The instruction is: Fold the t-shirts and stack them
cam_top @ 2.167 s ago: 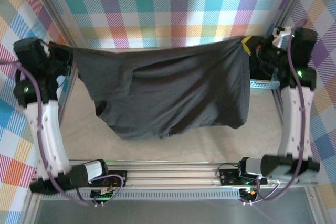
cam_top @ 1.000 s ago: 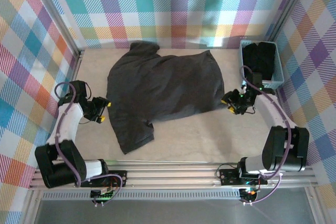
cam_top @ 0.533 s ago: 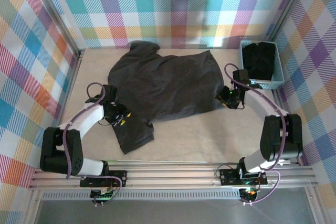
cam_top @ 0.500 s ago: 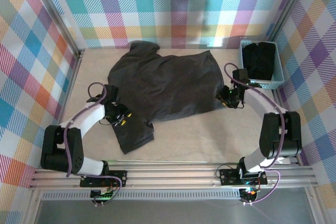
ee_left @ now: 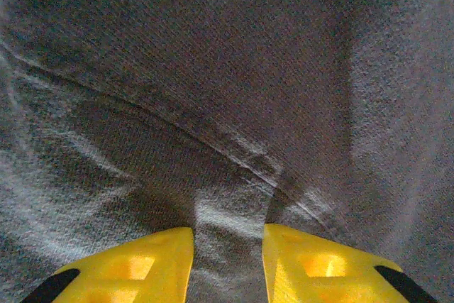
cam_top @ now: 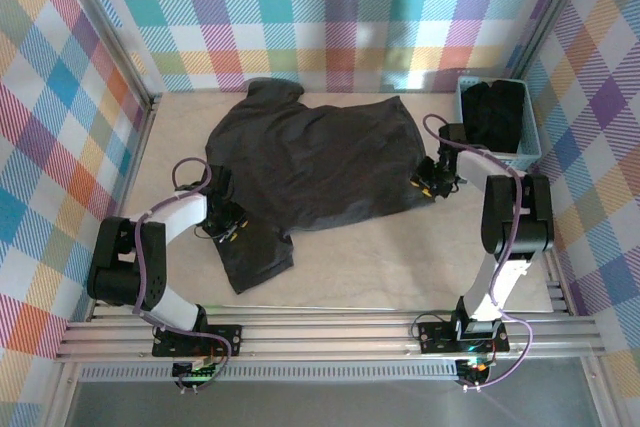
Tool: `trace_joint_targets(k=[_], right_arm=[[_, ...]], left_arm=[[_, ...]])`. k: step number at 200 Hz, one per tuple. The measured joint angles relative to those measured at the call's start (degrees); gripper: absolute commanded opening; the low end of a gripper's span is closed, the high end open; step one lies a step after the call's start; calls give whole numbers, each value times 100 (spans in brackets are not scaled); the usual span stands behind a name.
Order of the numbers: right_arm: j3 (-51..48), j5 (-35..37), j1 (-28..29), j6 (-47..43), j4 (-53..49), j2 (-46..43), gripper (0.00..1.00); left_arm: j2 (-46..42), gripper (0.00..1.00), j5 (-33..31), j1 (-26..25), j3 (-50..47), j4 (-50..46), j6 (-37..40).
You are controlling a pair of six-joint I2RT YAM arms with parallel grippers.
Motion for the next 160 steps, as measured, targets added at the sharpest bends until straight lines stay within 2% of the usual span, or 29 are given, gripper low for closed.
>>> trace_joint_targets(k=[23,45,82,112,126,139,160], right_arm=[[-42,33,9,4,-81,-4,31],[-485,9,33,22,-63,-337,30],[-1749,-81,223,243,-461,-1661,31],[-2411,-236,363,516,-706,-2824,38],[-2448,-271,369,544,-745,-3097,45],[-2328,-282,363,466,-732,-3169,46],[-1458,-369,304,264,-691,-2691,48]], left_arm=[[-68,33,-2,87,-81,61,13],[-229,33,-33,313,-247,138,76],[-590,33,-144,946,-529,-7,420],[-769,35,-170,1429,-640,-192,719],[-789,38,-144,1486,-610,-267,835],[-868,40,-83,1484,-564,-374,905],[-1174,43,-63,1419,-197,-684,929]])
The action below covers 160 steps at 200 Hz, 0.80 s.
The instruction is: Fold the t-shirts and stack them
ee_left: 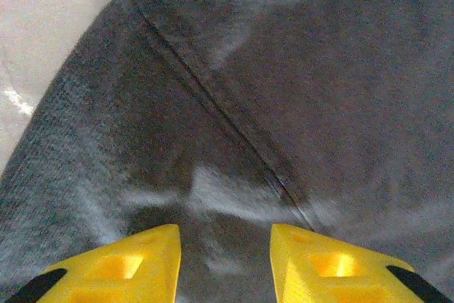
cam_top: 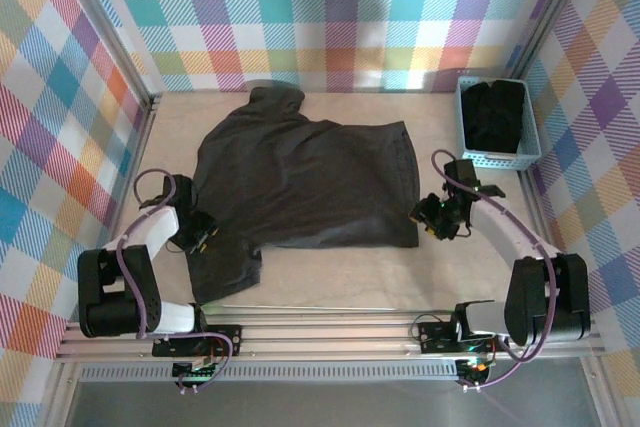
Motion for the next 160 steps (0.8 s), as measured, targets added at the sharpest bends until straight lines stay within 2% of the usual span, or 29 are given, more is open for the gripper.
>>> trace_joint_targets(k=[33,57,77,120,160], right_arm=[[1987,-31,-59,-136,586,1495,47],[3152,-52,-111,-127,1045,2610,45],[3733,-52,-125,-120,1331,3338,45],[3744,-61,-118,-57,1296,3703,35],[2398,-101,179,219,1200,2787,35]], left_arm=[[-131,43,166,-66,986,-79,0],[225,41,354,-70,1346,-37,52],[612,41,450,-46,1408,-44,131],[1283,37,675,337,1773,-59,319],[2127,35,868,426,1969,271,404]])
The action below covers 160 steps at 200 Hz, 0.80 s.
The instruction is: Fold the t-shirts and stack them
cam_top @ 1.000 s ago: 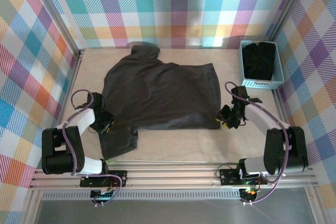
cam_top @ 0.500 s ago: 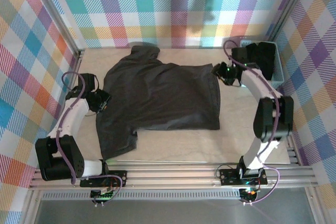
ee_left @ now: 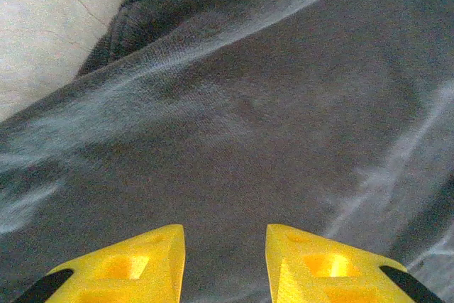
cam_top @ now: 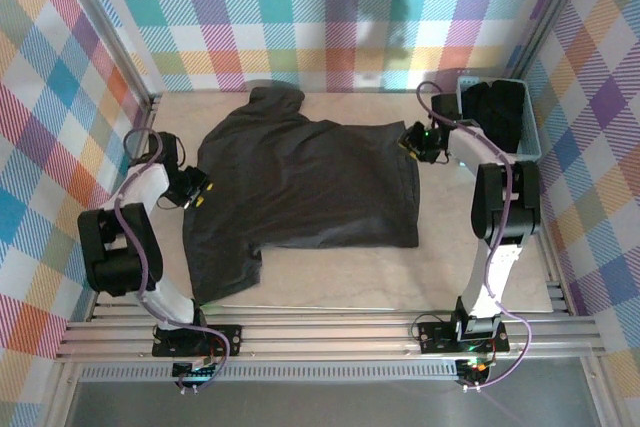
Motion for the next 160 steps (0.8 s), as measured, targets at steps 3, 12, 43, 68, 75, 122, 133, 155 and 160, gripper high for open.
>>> trace_joint_targets(k=[3,12,43,68,75,122,133,155,160], right_arm=[[-118,-2,52,24,-24,-92,34],[-409,-7,177,92,-44,-302,35],[-1231,37,496,175,-151,-920,35],[-1681,271,560,192,-343,-1449,32],[-1851,367,568,236,-422,-1705,30],[-3368,872,605,776,-734,-3528,25],[-3685,925,603,793,-767,-3751,29],[-4070,955,597,555,-621,-3923,46],[-4111,946,566,442,-546,-3921,49]], left_arm=[[50,35,0,0,0,11,-2],[177,34,-2,0,4,28,-4],[352,35,-37,0,7,24,-24],[72,39,-308,-2,-133,-116,-66],[-195,39,-407,-13,-271,-177,-90],[-2428,37,-734,-295,-1342,-651,-352],[-2610,36,-739,-535,-1585,-743,-433],[-2616,35,-732,-850,-1899,-852,-501],[-2616,35,-734,-883,-1943,-870,-516]])
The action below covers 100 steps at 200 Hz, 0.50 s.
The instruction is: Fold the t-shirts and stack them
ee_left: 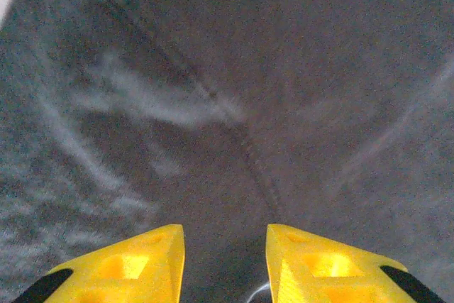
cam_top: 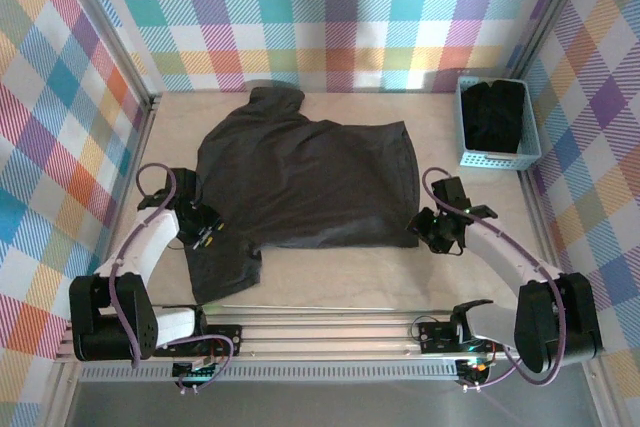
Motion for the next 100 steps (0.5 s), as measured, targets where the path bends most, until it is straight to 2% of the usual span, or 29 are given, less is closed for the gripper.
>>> trace_joint_targets(k=[18,46,75,100], right_arm=[[-79,-162,-216,-326,315,127,52],[-216,-586,-688,-780,866,459,49],[-216,-940,-730,-999,1143,835,47],[-192,-1121,-741,-1078,1235,1091,40]], left_arm=[[-2,34,-2,-11,-39,-76,-48],[-26,33,-2,-24,-37,-76,-52],[-35,32,0,-26,-37,-76,-50],[-42,31,0,-26,-37,-76,-50]])
